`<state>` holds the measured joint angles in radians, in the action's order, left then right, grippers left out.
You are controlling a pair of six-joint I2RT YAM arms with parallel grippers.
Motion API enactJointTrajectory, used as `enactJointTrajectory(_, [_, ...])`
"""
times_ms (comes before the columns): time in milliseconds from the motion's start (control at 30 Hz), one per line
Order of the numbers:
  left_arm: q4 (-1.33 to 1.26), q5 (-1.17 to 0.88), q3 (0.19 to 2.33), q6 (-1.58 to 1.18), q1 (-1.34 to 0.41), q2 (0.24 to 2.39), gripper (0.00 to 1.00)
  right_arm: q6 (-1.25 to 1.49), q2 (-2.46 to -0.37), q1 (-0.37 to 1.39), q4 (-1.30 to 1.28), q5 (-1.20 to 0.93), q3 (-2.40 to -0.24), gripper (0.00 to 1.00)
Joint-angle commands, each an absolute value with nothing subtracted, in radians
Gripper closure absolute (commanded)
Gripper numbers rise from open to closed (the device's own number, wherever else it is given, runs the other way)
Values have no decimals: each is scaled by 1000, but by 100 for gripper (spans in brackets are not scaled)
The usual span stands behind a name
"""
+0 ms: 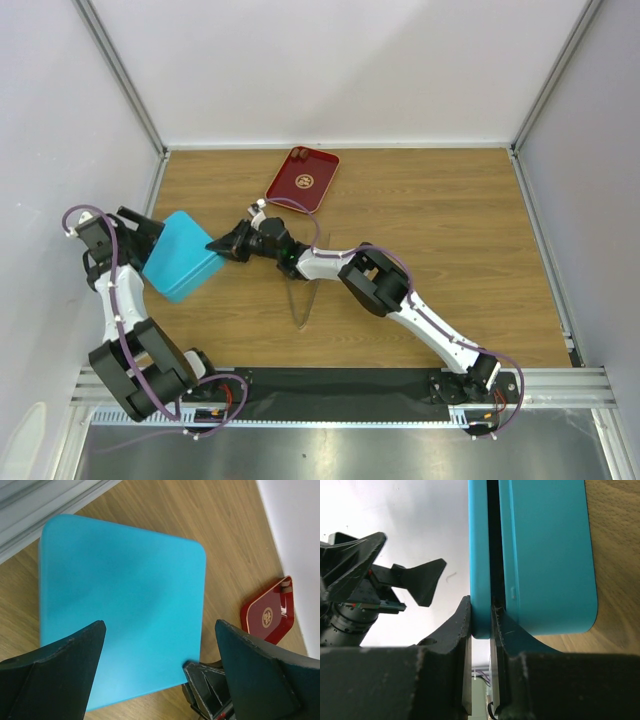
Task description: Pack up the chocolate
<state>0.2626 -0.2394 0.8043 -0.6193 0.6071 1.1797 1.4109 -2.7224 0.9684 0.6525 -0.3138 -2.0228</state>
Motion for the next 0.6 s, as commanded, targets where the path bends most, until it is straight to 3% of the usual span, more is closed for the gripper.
enactJointTrajectory(0, [245,-242,831,-604,604,1210,3,1361,-2663,979,591,-267,-1997,100])
enactJointTrajectory(133, [252,-245,847,-611,603,1239,3,1342,-2654,976,555,-262,-2000,96])
enactJointTrajectory(233, [255,-244,857,-611,603,1259,3,1356,-2646,969,546,-265,-1993,80])
enactJointTrajectory(567, [256,-199,865,-584,584,1331,3,1308,-2612,951,483,-270,-1988,61])
